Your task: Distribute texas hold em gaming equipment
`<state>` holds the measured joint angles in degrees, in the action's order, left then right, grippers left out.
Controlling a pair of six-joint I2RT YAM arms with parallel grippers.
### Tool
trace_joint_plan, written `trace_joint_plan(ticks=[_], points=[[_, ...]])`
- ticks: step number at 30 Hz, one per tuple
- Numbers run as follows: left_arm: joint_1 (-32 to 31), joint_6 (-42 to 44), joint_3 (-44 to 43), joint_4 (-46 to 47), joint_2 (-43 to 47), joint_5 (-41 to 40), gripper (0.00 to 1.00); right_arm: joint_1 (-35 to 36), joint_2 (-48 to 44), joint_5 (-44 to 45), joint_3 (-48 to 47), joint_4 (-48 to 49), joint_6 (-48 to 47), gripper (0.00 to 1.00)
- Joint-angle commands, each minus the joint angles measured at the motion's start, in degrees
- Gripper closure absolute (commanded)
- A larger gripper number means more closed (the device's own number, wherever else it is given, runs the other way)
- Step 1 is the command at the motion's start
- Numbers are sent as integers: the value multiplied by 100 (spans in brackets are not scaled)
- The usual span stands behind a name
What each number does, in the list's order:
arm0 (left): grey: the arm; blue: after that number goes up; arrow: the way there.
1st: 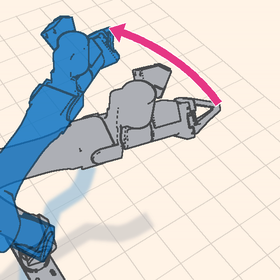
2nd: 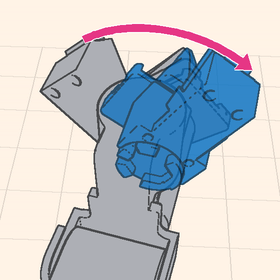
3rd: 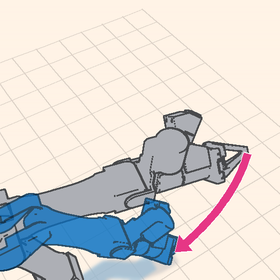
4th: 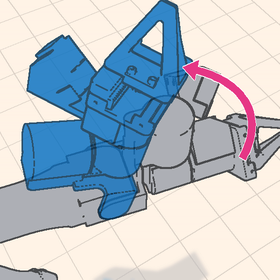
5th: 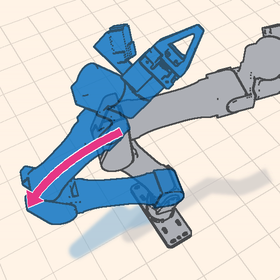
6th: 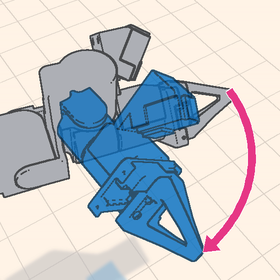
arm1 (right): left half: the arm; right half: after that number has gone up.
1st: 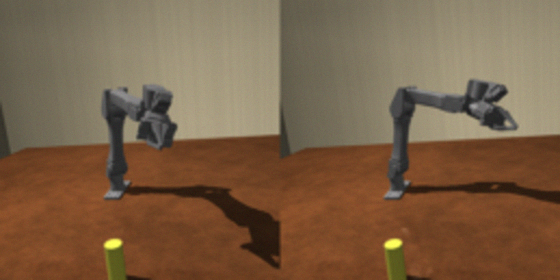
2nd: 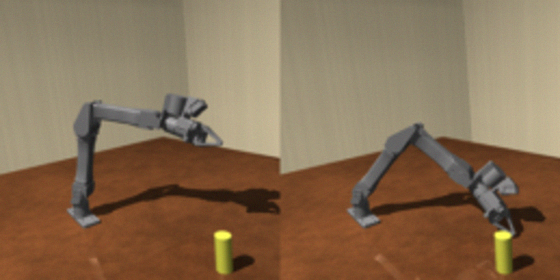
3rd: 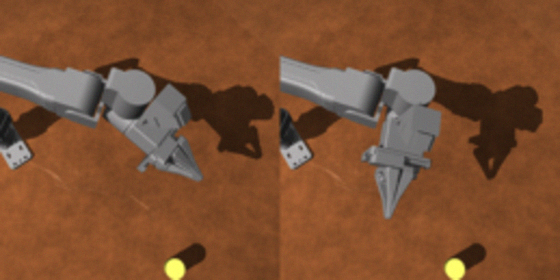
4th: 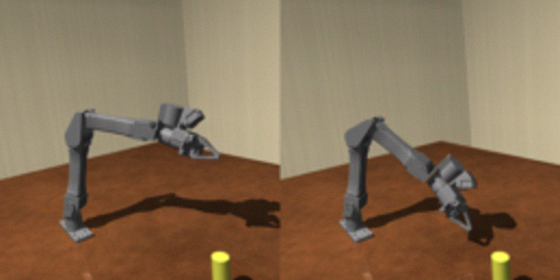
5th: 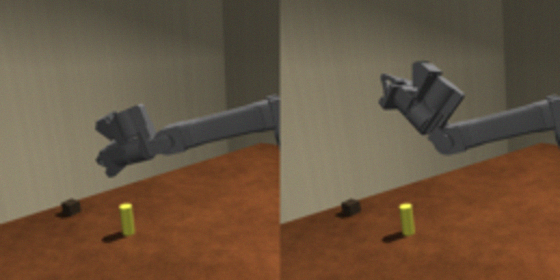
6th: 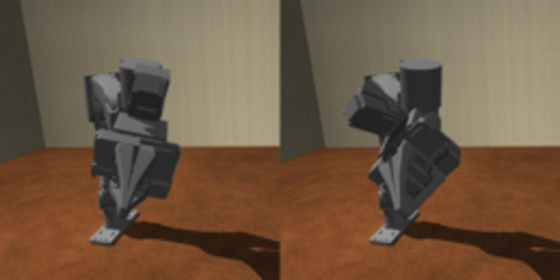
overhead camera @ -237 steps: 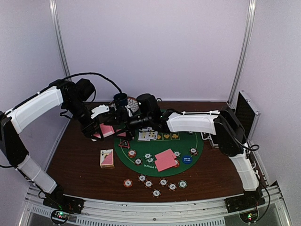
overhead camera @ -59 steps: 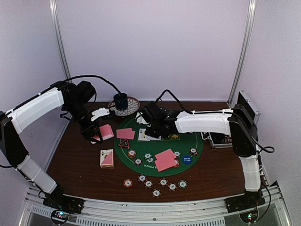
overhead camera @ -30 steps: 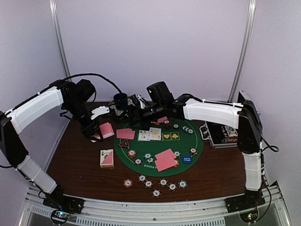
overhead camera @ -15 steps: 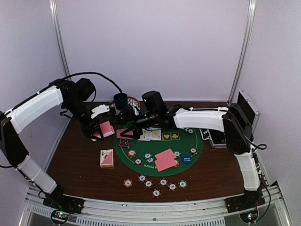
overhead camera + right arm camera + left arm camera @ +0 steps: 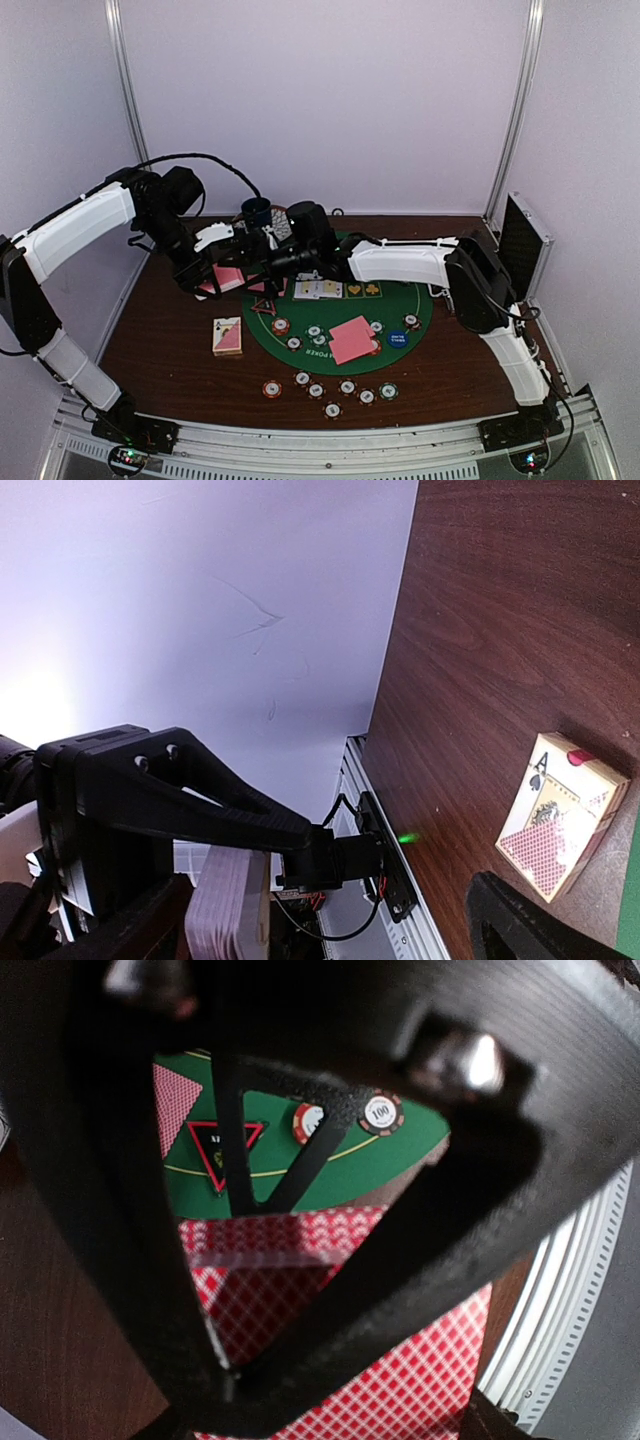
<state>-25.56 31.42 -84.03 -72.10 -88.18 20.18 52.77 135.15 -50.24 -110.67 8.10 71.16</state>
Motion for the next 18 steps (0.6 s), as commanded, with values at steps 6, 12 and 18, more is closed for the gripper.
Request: trace_joint_plan(ticks=[6, 12, 18], points=[[16, 23, -99, 99, 9, 170, 100, 75, 382, -193, -395, 212, 224, 3], [16, 40, -61, 108, 50, 144, 100, -65, 221, -330, -12, 244, 117, 11], [16, 48, -44, 99, 95, 129, 100, -261, -216, -436, 533, 173, -171, 23]])
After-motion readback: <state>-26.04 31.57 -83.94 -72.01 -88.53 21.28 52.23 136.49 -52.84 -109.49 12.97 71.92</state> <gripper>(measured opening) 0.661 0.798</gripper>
